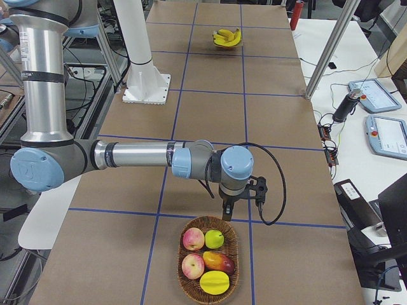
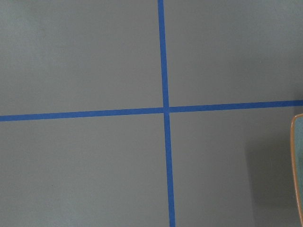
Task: Transfer all bananas from basket to plate
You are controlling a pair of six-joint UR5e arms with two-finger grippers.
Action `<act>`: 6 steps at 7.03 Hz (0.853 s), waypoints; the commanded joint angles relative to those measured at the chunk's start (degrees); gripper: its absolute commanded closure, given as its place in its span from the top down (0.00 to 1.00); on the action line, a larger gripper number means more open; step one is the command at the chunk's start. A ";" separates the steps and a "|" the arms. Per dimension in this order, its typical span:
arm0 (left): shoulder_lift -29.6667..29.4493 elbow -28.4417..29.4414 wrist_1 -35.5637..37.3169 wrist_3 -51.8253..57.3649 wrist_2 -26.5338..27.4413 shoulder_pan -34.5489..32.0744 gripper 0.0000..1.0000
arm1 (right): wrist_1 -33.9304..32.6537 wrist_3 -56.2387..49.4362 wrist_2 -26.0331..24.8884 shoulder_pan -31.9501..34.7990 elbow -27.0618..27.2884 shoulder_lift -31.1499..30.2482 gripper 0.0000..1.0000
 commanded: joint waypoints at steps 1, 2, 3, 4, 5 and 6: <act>-0.20 -0.09 0.09 0.23 0.00 0.04 1.00 | 4.97 0.05 -0.14 -1.45 -1.72 -1.49 0.99; -0.20 -0.09 0.09 0.32 0.00 0.04 1.00 | 8.14 0.57 -0.06 -1.45 -2.70 -1.85 0.99; -0.20 -0.09 0.09 0.32 0.00 0.04 1.00 | 8.52 0.75 0.12 -1.45 -2.79 -1.85 0.99; -0.38 -0.09 0.17 0.32 0.00 0.04 1.00 | 8.53 0.75 0.38 -1.45 -2.71 -1.85 0.99; -0.38 -0.09 0.18 0.32 0.00 0.04 1.00 | 8.44 0.84 0.56 -1.45 -2.44 -1.42 0.99; -0.47 -0.09 0.18 0.32 0.00 0.04 1.00 | 8.44 0.84 0.56 -1.45 -2.27 -1.24 0.99</act>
